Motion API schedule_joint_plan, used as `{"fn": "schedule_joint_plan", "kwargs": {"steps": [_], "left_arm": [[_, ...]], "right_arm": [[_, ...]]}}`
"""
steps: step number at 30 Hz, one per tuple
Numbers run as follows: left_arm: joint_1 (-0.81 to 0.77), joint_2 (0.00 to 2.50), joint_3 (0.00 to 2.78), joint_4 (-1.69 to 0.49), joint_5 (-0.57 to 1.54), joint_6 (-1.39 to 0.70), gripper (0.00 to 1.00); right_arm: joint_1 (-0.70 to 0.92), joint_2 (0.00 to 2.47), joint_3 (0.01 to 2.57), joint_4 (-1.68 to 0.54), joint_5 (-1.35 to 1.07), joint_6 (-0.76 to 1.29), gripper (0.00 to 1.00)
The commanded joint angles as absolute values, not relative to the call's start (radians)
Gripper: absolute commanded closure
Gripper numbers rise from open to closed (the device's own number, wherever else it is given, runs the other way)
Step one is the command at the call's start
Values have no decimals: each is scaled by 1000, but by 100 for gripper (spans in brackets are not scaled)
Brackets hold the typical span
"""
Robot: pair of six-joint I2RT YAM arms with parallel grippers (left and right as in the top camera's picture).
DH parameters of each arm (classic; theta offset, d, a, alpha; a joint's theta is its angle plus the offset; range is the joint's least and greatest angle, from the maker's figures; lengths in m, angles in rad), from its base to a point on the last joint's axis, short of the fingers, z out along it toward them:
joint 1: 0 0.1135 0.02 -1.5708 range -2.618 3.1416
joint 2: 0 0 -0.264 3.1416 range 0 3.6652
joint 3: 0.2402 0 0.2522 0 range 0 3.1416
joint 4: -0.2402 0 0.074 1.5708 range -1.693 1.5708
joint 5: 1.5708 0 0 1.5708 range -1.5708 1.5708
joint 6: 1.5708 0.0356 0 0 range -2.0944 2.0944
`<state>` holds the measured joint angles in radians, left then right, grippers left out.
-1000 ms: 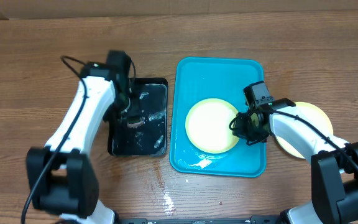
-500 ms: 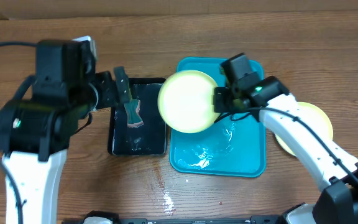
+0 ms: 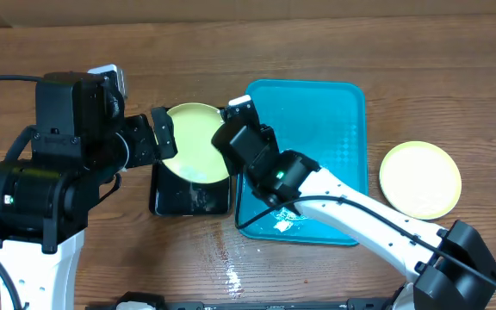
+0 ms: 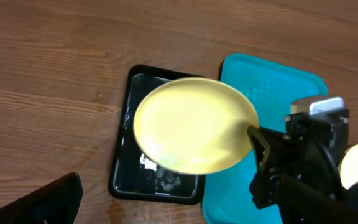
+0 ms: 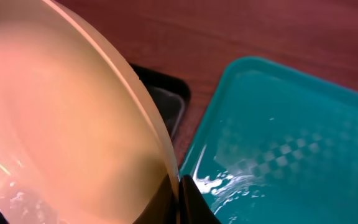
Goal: Clean dirty plates on tray and stack at the side
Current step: 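Lift and tilt the yellow plate over the black tray, right gripper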
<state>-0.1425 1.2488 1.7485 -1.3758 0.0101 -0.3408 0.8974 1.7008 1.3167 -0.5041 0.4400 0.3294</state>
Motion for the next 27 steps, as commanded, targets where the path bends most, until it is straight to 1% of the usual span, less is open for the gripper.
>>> {"fn": "schedule_joint_plan", "kwargs": {"steps": [1, 4, 10, 13, 27], "left_arm": [[-142, 1259, 1760, -1380, -4, -344, 0], [-142, 1266, 1760, -1380, -4, -344, 0], [-142, 1285, 1760, -1380, -4, -344, 0], [-142, 1295, 1760, -1380, -4, -344, 0], [-142, 1349, 1758, -1380, -4, -344, 0]], "right_arm": [[942, 1694, 1344, -474, 669, 250, 96], [988, 1694, 1344, -456, 759, 183, 96], [1095, 1694, 1344, -396, 1021, 76, 96], [1122, 1694, 1344, -367, 1083, 40, 96], [1134, 1694, 1344, -360, 1099, 21, 96]]}}
